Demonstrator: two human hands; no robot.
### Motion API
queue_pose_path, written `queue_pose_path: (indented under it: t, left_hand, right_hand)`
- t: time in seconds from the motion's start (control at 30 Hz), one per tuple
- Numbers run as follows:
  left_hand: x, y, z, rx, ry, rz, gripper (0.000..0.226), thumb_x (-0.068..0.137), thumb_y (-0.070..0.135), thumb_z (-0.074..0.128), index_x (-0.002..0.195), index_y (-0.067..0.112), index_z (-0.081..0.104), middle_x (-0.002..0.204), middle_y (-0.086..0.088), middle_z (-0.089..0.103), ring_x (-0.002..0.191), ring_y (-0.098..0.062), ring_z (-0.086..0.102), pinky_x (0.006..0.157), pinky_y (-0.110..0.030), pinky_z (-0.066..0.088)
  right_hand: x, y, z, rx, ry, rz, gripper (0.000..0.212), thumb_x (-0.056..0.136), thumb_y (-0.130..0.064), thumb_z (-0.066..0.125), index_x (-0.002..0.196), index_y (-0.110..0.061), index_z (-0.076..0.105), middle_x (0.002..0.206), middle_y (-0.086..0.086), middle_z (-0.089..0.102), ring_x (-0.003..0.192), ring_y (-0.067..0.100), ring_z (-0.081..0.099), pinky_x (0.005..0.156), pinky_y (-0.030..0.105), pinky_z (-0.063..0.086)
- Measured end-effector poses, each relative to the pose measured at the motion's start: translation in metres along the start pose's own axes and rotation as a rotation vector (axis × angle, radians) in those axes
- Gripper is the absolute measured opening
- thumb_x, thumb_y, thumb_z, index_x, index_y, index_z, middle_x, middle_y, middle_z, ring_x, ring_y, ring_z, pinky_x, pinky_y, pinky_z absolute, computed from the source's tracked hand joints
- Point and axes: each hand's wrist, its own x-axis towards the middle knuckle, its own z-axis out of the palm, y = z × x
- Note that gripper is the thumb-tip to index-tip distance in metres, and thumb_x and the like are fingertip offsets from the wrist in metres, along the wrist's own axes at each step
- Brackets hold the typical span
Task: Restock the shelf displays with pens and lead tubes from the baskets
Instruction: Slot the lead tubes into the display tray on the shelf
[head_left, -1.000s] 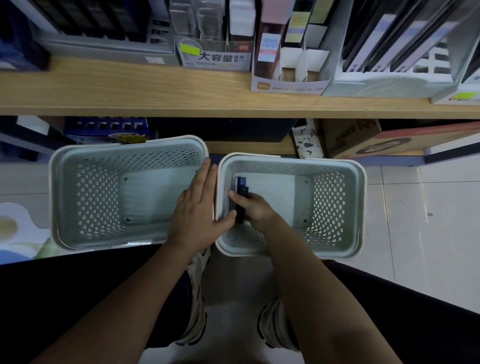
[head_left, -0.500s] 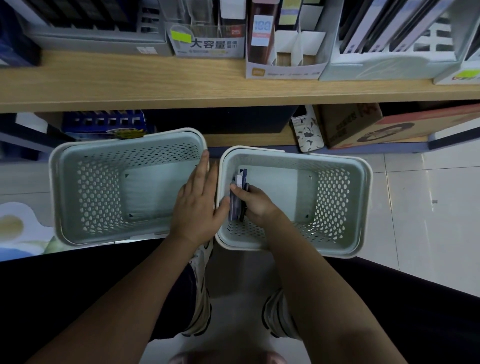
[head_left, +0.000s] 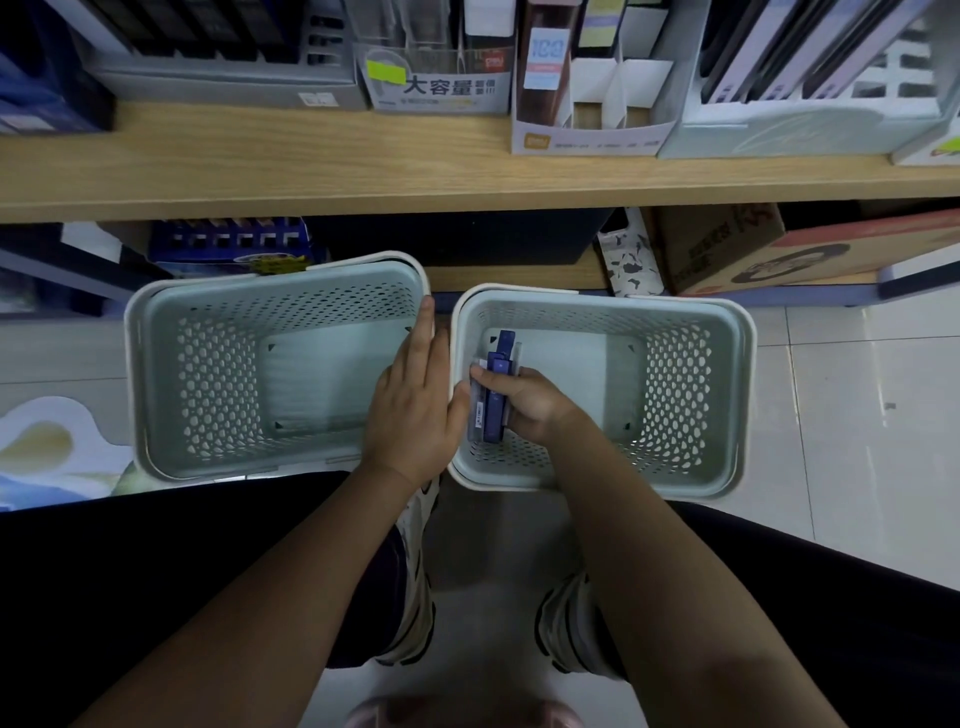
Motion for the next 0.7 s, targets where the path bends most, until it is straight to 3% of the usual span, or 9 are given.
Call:
queue_pose_path:
  t: [0.17,0.37,0.47,0.57,0.63,0.7]
  left_hand:
    - [0.0,-0.001,0.003,-0.009,0.01,-0.001,0.065,0.102,0.037,0.035,0.156,0.005,0.022,0.169,-0.006,-0.001,0.147,-0.027,0.031,0.108,-0.043,0.042]
    - [0.0,-0.002,0.003,-0.016,0.025,0.002,0.069,0.102,0.038,0.035,0.161,0.016,0.007,0.169,-0.005,-0.003,0.15,-0.026,0.025,0.111,-0.041,0.037]
    - [0.004,0.0,0.002,0.018,0.001,-0.013,0.065,0.101,0.041,0.034,0.161,0.027,0.01,0.169,-0.005,-0.003,0.149,-0.029,0.026,0.107,-0.046,0.04]
    - [0.006,0.004,-0.003,0.038,-0.08,-0.069,0.068,0.099,0.051,0.035,0.16,0.026,0.018,0.169,-0.004,-0.003,0.15,-0.03,0.021,0.109,-0.05,0.036]
    - [0.007,0.012,-0.013,0.076,-0.097,-0.087,0.075,0.095,0.062,0.029,0.158,0.024,0.022,0.169,-0.007,-0.001,0.152,-0.03,0.015,0.115,-0.052,0.028]
    - [0.008,0.03,-0.033,0.029,-0.075,-0.125,0.079,0.092,0.07,0.036,0.156,0.024,0.028,0.168,-0.007,-0.001,0.153,-0.028,0.008,0.121,-0.051,0.016]
  right_hand:
    - [-0.007,-0.002,-0.003,-0.034,-0.001,-0.025,0.023,0.088,-0.01,0.074,0.11,-0.005,0.069,0.1,0.01,0.075,0.091,0.024,0.072,0.081,0.036,0.057]
    - [-0.029,-0.019,-0.004,-0.011,-0.03,-0.105,0.006,0.094,-0.01,0.066,0.093,-0.004,0.067,0.082,0.011,0.071,0.074,0.022,0.069,0.071,0.032,0.057]
    - [-0.044,-0.029,-0.003,0.046,0.031,-0.143,0.005,0.094,-0.011,0.066,0.092,-0.007,0.065,0.079,0.009,0.07,0.07,0.021,0.068,0.066,0.031,0.057]
    - [-0.064,-0.041,-0.001,0.072,0.072,-0.187,0.007,0.093,-0.01,0.068,0.089,-0.008,0.063,0.075,0.008,0.066,0.064,0.019,0.065,0.065,0.03,0.056]
    - [-0.08,-0.049,0.001,0.073,0.09,-0.22,0.008,0.093,-0.009,0.068,0.087,-0.008,0.063,0.073,0.008,0.065,0.062,0.018,0.064,0.064,0.029,0.057]
    - [-0.1,-0.058,0.007,0.065,0.076,-0.266,0.008,0.093,-0.01,0.069,0.088,-0.009,0.062,0.073,0.007,0.064,0.064,0.017,0.064,0.067,0.03,0.056]
